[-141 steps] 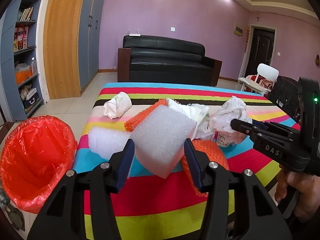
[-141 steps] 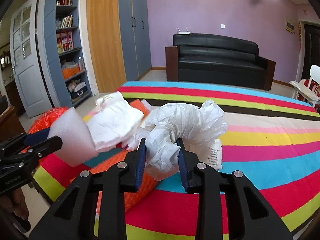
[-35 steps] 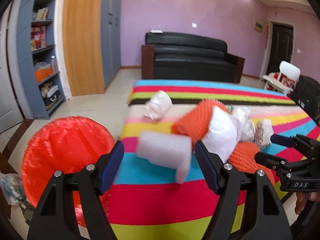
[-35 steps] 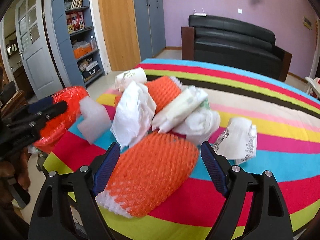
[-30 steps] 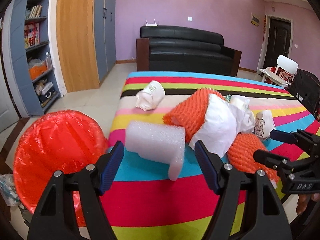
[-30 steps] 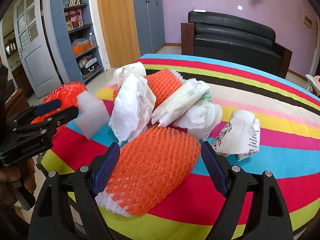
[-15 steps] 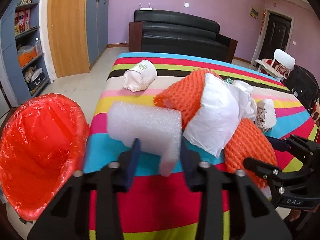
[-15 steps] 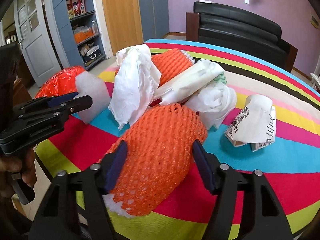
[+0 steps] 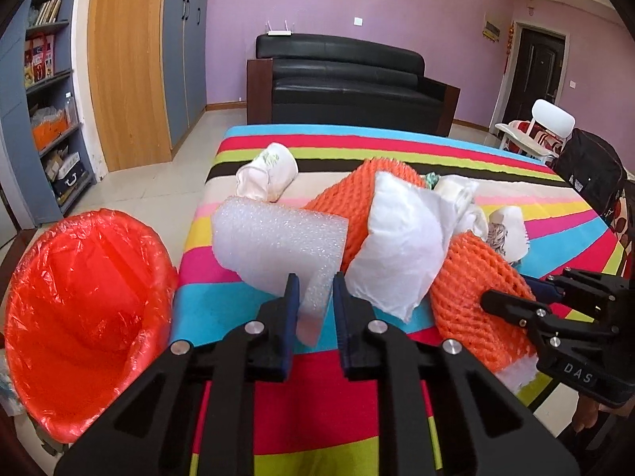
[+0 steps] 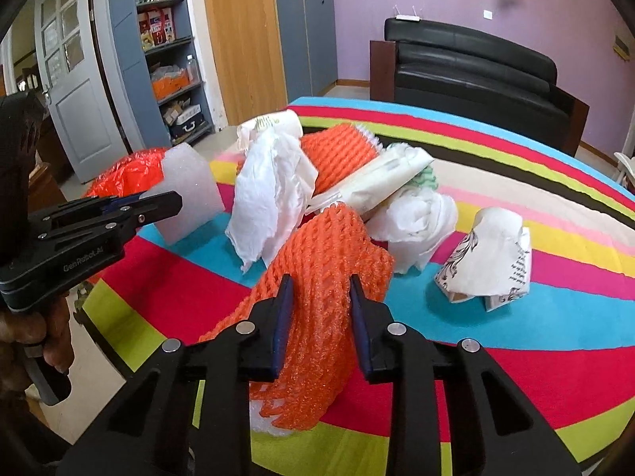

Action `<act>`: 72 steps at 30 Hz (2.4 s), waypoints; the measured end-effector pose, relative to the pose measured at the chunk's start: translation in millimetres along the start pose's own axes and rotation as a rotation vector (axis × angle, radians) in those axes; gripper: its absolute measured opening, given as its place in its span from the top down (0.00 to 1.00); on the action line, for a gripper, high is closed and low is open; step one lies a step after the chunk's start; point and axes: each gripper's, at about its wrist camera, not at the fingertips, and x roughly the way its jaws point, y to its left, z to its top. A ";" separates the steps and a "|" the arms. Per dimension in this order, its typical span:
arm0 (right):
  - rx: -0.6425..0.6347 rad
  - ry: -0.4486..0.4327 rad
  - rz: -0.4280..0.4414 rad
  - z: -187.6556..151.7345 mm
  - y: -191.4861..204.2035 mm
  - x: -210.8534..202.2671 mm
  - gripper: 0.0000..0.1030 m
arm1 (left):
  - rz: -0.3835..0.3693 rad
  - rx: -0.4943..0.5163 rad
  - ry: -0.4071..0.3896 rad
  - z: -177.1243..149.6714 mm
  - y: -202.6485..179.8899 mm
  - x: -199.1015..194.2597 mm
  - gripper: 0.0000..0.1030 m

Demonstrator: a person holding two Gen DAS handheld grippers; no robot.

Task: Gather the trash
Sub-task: 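Release the orange net into the red bin with the right tool while the left holds foam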

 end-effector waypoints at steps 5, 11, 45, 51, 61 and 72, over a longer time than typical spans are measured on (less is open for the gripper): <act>0.003 -0.036 -0.004 2.7 -2.1 -12.6 0.73 | 0.005 0.002 -0.022 4.4 0.3 -8.7 0.84; 0.012 -0.082 -0.010 9.4 -4.1 -25.4 0.73 | 0.009 0.001 -0.044 8.4 -0.2 -16.6 0.84; -0.080 -0.274 0.061 92.0 49.6 -40.2 0.73 | 0.132 -0.128 -0.210 35.1 60.2 -104.4 0.84; -0.105 -0.264 0.108 100.6 70.7 -26.3 0.73 | 0.180 -0.156 -0.225 36.2 79.1 -119.9 0.84; -0.208 -0.265 0.209 115.7 132.1 -4.4 0.73 | 0.263 -0.218 -0.218 28.8 119.3 -137.1 0.84; -0.234 -0.188 0.273 123.4 186.2 39.7 0.73 | 0.313 -0.290 -0.197 17.6 163.9 -146.2 0.84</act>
